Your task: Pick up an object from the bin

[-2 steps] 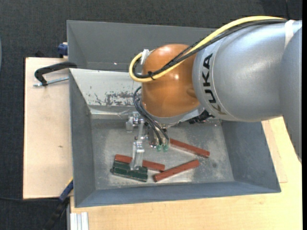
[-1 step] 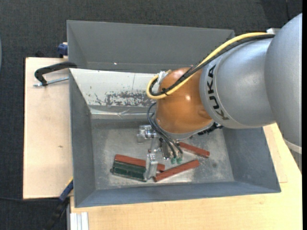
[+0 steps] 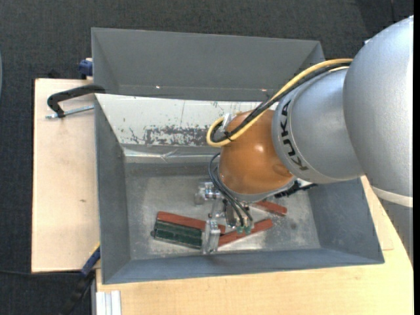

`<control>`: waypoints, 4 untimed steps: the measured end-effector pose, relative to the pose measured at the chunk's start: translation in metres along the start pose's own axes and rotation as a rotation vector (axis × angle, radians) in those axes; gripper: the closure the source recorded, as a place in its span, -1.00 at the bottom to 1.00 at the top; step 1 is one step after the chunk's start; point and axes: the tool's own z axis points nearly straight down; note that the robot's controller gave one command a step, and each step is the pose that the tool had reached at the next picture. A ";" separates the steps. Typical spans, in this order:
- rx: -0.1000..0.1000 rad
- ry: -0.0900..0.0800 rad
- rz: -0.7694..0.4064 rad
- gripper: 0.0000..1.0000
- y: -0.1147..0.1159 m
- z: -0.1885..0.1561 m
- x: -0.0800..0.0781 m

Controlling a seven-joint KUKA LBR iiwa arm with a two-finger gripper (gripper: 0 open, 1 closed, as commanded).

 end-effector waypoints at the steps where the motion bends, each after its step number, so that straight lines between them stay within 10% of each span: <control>1: -0.004 -0.010 0.081 -1.00 0.029 -0.035 0.005; 2: -0.002 -0.006 0.008 -1.00 0.007 -0.007 0.001; 3: -0.005 -0.009 0.143 1.00 0.042 0.007 0.003; 4: -0.005 -0.009 0.143 1.00 0.042 0.007 0.003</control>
Offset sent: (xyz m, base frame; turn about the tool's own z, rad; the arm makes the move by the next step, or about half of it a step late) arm 0.0000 0.0000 0.0000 0.0000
